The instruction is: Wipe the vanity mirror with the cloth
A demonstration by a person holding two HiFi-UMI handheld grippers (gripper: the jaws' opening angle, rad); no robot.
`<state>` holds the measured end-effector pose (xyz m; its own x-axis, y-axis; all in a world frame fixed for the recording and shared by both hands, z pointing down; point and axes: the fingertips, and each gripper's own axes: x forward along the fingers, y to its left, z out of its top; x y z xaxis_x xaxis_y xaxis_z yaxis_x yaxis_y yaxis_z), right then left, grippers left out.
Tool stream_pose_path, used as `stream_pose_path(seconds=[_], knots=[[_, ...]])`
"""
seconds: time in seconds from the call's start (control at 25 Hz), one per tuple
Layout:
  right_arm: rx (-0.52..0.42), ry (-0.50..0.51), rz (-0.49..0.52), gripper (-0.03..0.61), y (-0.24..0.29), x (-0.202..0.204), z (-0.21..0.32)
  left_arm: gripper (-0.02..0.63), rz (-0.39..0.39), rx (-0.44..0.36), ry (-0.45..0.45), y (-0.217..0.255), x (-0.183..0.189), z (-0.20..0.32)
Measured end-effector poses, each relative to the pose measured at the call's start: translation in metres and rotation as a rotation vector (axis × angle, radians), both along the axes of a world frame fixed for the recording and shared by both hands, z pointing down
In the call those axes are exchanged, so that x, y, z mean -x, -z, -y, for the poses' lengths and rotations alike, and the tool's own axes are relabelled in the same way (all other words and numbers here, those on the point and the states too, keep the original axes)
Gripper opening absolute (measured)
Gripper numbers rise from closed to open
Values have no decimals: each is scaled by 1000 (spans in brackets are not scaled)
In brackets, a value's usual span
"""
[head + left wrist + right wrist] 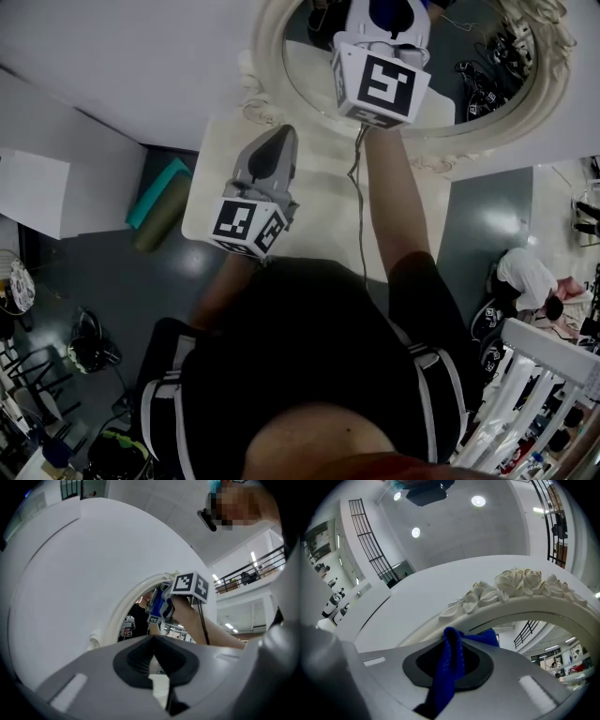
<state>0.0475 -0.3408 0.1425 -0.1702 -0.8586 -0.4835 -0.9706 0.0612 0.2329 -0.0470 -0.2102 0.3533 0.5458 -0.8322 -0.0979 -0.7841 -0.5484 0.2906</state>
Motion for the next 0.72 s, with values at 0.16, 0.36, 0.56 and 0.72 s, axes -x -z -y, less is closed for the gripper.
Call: stream_pose_path(seconds=[0.16, 0.36, 0.56, 0.72], knots=[[7, 42, 17, 35, -17, 19, 4, 9, 0, 6, 12, -2, 5, 1], [13, 32, -51, 35, -43, 35, 9, 9, 2, 15, 28, -4, 12, -1], [18, 53, -77, 34, -77, 55, 13, 9, 5, 24, 37, -8, 17, -4], [33, 67, -95, 34, -112, 70, 16, 9, 8, 28, 43, -10, 20, -8]])
